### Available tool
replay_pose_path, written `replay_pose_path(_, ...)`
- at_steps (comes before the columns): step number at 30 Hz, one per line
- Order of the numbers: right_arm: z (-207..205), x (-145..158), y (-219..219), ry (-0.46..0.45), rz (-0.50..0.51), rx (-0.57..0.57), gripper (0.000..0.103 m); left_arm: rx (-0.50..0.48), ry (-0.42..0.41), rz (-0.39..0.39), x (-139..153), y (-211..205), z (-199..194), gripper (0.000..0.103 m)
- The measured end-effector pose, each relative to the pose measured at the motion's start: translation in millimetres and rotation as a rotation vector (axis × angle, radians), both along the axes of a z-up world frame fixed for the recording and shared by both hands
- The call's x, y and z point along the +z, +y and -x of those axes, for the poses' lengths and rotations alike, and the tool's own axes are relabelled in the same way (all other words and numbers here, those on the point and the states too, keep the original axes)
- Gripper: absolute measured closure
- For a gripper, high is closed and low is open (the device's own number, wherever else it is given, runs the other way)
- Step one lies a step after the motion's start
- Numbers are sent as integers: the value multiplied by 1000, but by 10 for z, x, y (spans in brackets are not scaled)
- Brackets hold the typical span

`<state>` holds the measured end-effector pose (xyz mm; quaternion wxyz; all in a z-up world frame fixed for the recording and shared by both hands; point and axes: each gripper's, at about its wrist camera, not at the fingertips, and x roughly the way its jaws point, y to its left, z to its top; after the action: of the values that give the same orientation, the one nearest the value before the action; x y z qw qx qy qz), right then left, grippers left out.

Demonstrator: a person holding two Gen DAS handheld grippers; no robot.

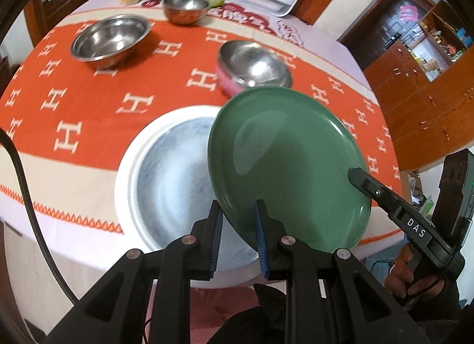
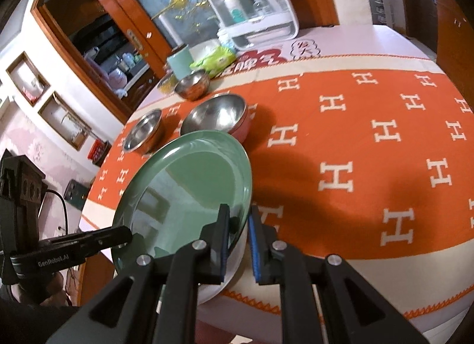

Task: Organize plates and bowls

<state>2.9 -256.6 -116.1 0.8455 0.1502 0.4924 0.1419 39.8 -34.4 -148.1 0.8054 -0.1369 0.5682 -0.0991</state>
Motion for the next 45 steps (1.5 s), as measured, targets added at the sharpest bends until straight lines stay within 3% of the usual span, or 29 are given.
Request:
replay_pose_path(11, -34, -214, 379, 99, 70, 72, 87, 34, 120, -19, -321, 287, -13, 84)
replay_pose_path(27, -79, -385, 666, 192, 127, 140, 83, 48, 206, -45, -554, 488, -137, 84)
replay_pose_path(41, -9, -465, 764, 230, 142, 252, 74, 120, 192, -53, -552, 513, -7, 79)
replay_pose_path(45, 15, -427, 765, 211, 144, 278, 69, 141, 139, -42, -462, 487, 82, 74)
